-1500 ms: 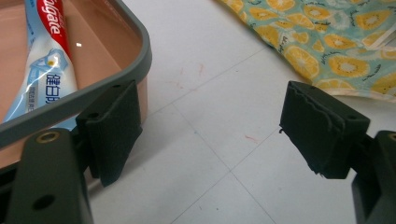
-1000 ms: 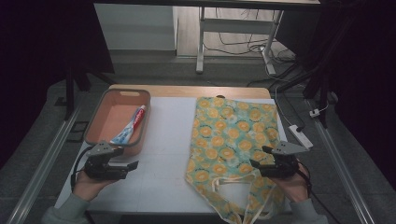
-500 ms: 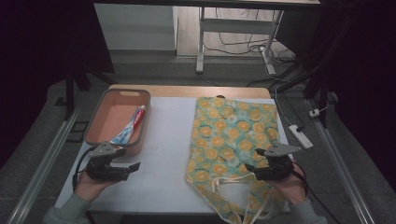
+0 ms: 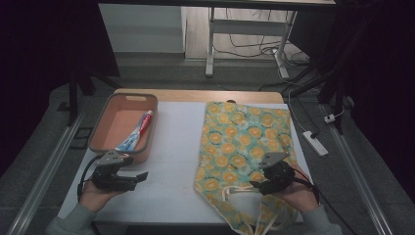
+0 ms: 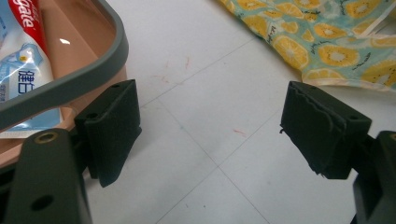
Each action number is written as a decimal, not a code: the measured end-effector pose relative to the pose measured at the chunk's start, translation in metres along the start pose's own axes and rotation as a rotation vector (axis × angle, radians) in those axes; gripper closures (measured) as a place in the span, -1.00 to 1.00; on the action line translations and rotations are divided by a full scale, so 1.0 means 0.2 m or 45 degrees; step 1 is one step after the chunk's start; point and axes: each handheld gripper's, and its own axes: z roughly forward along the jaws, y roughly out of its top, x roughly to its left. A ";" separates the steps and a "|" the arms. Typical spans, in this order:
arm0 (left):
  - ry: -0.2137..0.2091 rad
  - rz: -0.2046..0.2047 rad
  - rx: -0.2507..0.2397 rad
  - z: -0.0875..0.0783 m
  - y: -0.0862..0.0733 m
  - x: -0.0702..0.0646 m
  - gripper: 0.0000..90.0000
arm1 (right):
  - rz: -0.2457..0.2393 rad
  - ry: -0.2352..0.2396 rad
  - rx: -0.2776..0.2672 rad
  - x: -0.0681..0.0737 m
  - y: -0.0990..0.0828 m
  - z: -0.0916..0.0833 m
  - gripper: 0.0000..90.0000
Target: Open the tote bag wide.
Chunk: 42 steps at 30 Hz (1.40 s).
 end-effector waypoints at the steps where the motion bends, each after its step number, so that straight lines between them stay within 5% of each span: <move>1: -0.001 0.000 0.001 0.00 0.00 0.00 -0.55 | -0.002 0.010 0.012 0.00 0.00 0.01 -0.35; 8: -0.003 0.002 0.008 0.01 0.00 0.00 -0.54 | -0.051 0.063 0.121 0.01 0.02 0.09 -0.33; 15: -0.005 0.002 0.011 0.01 -0.01 0.00 -0.54 | -0.112 0.041 0.214 0.02 0.01 0.13 -0.25; 21: -0.006 0.001 0.010 0.01 -0.01 0.00 -0.54 | -0.170 0.009 0.297 0.03 -0.01 0.16 -0.01; 22: -0.007 -0.001 0.009 0.01 -0.01 0.00 -0.54 | -0.203 -0.008 0.306 0.03 -0.02 0.16 0.19; 27: -0.008 -0.001 0.009 0.01 -0.01 0.00 -0.54 | -0.224 -0.036 0.327 0.03 -0.02 0.16 0.50; 28: -0.009 -0.001 0.010 0.01 -0.01 0.00 -0.54 | -0.235 -0.039 0.333 0.03 -0.02 0.17 0.71; 32: -0.011 -0.007 0.007 0.01 -0.01 0.00 -0.54 | -0.184 -0.007 0.304 0.01 -0.02 0.17 0.95; 37: -0.013 -0.008 0.003 0.00 -0.01 0.01 -0.54 | -0.165 0.046 0.252 0.01 0.00 0.18 0.98; 42: -0.016 -0.015 -0.001 0.00 -0.01 0.01 -0.54 | -0.142 0.161 0.091 0.05 0.11 0.15 0.99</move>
